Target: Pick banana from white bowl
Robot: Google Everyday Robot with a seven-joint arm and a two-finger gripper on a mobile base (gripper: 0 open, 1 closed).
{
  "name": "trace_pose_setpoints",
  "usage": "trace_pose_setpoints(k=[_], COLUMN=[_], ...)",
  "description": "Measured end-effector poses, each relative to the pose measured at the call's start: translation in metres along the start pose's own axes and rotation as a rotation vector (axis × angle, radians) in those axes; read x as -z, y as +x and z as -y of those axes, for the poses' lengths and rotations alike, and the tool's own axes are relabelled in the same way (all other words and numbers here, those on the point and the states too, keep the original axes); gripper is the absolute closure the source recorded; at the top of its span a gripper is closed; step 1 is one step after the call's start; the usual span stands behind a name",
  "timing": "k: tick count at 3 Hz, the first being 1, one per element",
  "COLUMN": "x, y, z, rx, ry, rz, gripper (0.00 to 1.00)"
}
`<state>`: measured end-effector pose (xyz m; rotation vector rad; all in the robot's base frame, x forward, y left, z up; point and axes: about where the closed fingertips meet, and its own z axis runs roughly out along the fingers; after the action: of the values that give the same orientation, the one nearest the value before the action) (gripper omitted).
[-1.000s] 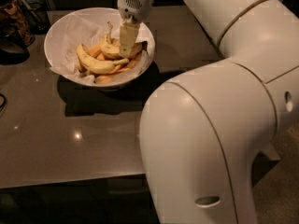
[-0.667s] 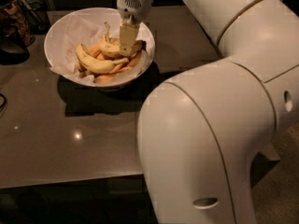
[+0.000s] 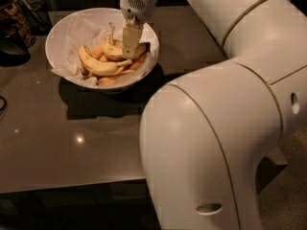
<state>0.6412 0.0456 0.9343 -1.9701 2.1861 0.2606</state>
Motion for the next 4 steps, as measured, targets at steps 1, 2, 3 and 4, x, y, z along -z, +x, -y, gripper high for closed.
trace_pose_setpoints(k=[1,2,3,4], x=[0.010,0.024,0.039,0.039], y=[-0.003,0.000,0.005,0.004], z=[0.004,0.000,-0.006,-0.005], rx=[0.005,0.030,0.068,0.070], ry=[0.058,0.105,0.141,0.145], rz=[0.034,0.069,0.096,0.101], gripper=[1.00,1.00,1.00,1.00])
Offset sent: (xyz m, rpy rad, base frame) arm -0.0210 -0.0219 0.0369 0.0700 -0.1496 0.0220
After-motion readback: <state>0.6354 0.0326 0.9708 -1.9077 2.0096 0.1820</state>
